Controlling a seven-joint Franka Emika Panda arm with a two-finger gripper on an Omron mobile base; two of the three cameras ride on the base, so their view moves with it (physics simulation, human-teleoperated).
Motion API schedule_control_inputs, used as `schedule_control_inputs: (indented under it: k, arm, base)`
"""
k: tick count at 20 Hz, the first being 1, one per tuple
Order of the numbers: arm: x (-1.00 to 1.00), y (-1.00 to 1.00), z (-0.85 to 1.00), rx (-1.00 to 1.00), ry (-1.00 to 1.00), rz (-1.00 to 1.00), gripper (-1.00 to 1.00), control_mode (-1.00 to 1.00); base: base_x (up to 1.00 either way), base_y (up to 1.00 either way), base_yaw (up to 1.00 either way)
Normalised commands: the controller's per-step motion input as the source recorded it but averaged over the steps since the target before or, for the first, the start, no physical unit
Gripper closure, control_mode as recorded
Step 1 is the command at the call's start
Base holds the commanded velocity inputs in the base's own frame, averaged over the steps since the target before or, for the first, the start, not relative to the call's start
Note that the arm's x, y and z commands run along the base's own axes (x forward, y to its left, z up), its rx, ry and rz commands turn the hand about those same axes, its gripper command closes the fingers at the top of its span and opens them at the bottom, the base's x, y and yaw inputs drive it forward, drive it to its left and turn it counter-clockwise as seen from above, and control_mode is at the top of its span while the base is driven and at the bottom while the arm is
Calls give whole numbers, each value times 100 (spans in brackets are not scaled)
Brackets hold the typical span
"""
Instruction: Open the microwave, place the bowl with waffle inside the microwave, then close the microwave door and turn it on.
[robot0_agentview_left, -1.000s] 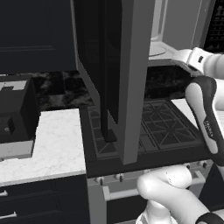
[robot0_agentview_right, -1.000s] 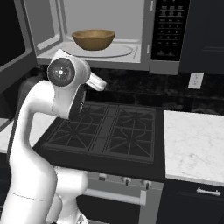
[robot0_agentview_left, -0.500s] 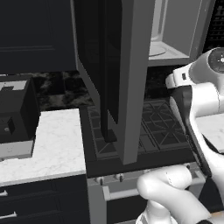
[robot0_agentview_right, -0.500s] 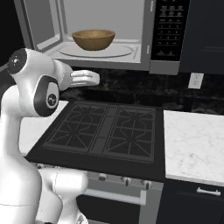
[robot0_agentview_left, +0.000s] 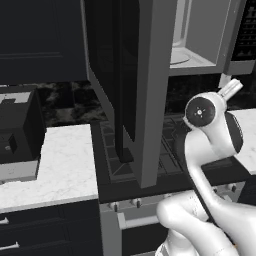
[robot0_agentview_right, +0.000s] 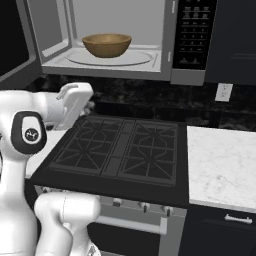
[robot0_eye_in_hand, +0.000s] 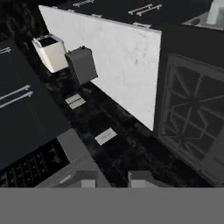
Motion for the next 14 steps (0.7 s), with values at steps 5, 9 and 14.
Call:
schedule_control_inputs:
  k: [5,9,14]
  arm:
    - [0,0,-37,-58,9,0,100,-100]
    - [-1,17,-22,-67,10,0,100,-100]
    - [0,39,-33,-64,17,0,100,-100]
  base:
    - [0,0,0]
    - [0,0,0]
    - [0,0,0]
